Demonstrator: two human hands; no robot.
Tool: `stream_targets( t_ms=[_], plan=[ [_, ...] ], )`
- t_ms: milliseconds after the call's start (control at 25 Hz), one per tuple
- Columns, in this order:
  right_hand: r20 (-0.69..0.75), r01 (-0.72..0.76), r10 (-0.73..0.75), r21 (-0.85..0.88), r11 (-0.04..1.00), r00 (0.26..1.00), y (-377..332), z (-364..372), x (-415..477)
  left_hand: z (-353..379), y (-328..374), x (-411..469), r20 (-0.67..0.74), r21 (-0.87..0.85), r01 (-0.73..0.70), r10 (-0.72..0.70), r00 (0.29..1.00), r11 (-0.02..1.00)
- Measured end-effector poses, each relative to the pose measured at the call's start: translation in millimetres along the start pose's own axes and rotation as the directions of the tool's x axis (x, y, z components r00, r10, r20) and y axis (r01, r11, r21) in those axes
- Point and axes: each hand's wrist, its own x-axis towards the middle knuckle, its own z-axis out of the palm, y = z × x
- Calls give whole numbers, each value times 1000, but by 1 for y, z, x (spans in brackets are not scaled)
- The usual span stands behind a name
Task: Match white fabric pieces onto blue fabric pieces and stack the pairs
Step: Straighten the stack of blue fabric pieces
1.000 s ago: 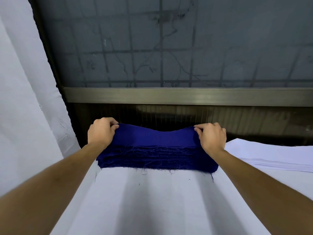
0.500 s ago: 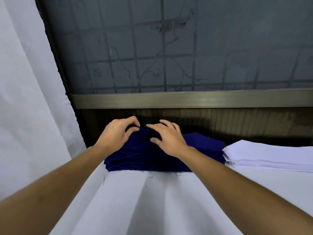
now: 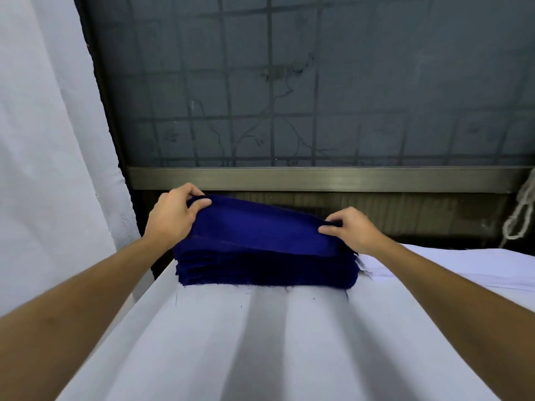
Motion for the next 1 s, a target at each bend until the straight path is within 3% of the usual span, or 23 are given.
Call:
stream_targets(
  t_ms=[240,440,560,720,840,1000],
  plan=[
    [85,-189,173,259,947,981,42,-55,-92,-4,15,-43,138,-62,136,-127,982,989],
    [53,-364,374,391,845,926,78,-50,-180,38,13,-113,273,-120,268,-228,935,956],
    [5,-424,451,348,836,893,98,-32,-213,65,9,-151,366,-98,330,-274,890,939],
    [-78,-478,493,158,864,867,114,-3,-231,87,2,-195,287,22,398,-387,876,917],
    [-219,-475,458,-29,880,862,123,13,-240,98,-8,-220,189,65,333,-339,922,941],
    [-281,-467,434,-59,882,856,126,15,-239,104,-12,-220,199,112,281,-298,934,953]
  ],
)
